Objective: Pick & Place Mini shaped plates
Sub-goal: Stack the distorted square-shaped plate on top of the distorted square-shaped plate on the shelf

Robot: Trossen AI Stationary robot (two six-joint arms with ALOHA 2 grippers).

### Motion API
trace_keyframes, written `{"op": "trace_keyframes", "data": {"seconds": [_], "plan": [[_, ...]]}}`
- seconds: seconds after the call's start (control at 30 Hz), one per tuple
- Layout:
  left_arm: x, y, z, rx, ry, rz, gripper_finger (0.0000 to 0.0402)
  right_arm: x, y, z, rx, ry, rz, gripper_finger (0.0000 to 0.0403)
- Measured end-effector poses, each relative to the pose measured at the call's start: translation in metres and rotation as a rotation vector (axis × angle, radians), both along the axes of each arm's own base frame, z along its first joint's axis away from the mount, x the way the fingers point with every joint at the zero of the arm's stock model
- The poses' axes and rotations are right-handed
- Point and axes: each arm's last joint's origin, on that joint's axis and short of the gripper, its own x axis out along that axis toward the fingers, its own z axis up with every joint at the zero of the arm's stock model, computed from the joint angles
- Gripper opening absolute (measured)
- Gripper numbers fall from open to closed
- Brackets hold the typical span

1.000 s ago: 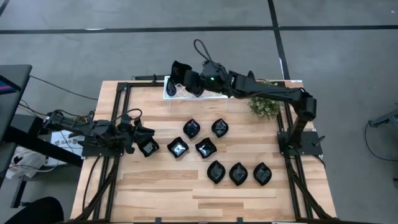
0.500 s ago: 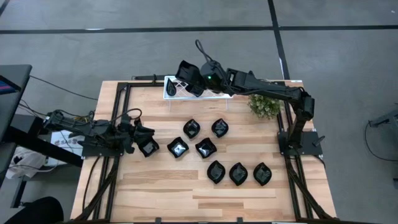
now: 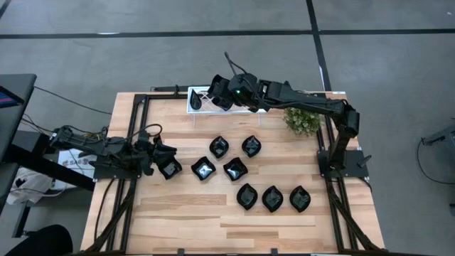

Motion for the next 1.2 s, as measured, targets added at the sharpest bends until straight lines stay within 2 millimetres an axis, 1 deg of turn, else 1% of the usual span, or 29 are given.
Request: {"op": "trace_keyframes", "data": {"seconds": [0.17, 1.2], "plan": [[0.0000, 0.0000, 0.0000, 0.000, 0.000, 0.000, 0.0088, -0.0027, 0.0008, -0.0034, 0.035, 0.023, -0.023, 0.0000], [0.0000, 0.0000, 0.0000, -0.001, 0.000, 0.000, 0.0088, -0.0026, 0.0012, -0.0033, 0.071, -0.007, -0.045, 0.0000]]}}
